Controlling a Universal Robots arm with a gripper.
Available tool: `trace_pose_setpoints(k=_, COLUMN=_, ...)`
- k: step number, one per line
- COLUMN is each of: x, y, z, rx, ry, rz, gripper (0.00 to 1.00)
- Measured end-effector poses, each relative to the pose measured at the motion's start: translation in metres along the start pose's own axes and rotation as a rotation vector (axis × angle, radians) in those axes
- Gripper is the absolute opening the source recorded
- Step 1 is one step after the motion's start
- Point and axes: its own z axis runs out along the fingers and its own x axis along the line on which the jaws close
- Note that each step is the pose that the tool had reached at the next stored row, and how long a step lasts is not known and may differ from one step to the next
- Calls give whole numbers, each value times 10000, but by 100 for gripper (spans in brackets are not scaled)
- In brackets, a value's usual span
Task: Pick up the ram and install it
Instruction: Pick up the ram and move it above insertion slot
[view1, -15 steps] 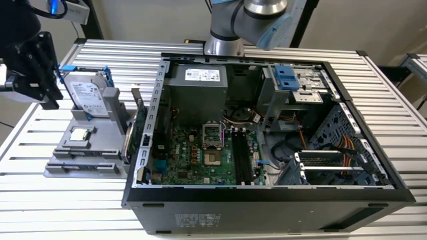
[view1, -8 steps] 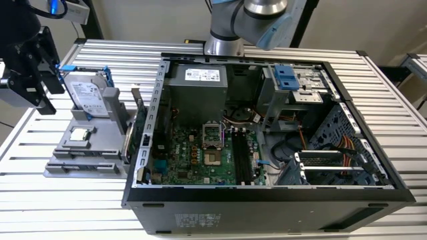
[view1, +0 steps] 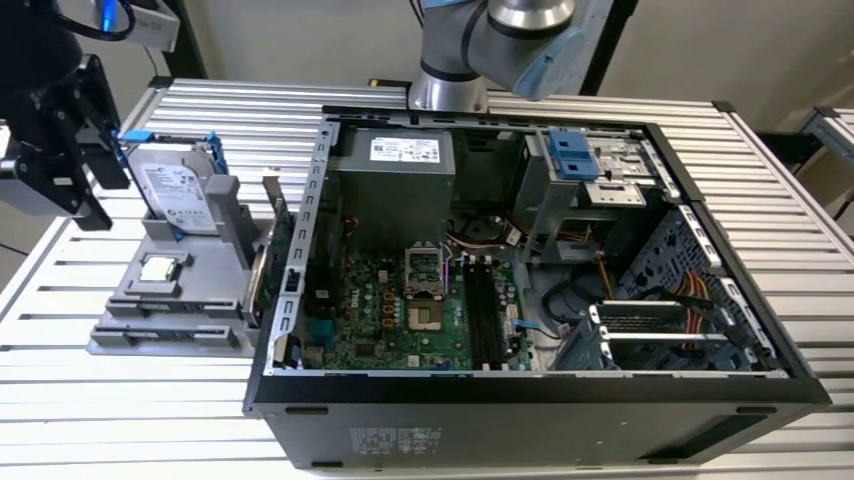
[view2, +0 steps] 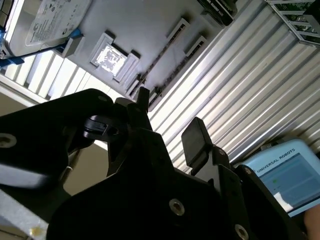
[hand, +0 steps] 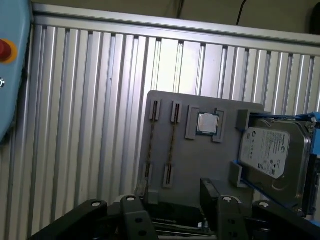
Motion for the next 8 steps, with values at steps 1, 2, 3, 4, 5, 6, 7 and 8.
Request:
trace_pose_setpoints(k=1, x=0, y=2, z=8, rx=5, ry=0, rz=85, gripper=100)
trace_pose_setpoints(k=2, x=0, y=4, z=16, rx=11, ry=-1, rz=180, gripper=100)
trace_pose_setpoints(k=3, x=0, y=6, z=23, rx=15, ry=-1, rz=270, gripper=100)
trace_pose_setpoints(k=4, x=0, y=8, z=31, rx=21, ry=-2, rz=359, gripper=100)
trace_pose_setpoints(k=5, x=0, y=9, z=40, rx=28, ry=-1, rz=453, gripper=100)
trace_pose_setpoints(k=6, x=0, y=11, z=49, rx=37, ry=-1, rz=541, gripper=100)
trace_pose_setpoints(k=7, x=0, y=13, z=57, rx=46, ry=0, rz=621, gripper=100)
trace_pose_setpoints(k=8, x=0, y=15, z=64, rx=55, ry=0, rz=710, gripper=100)
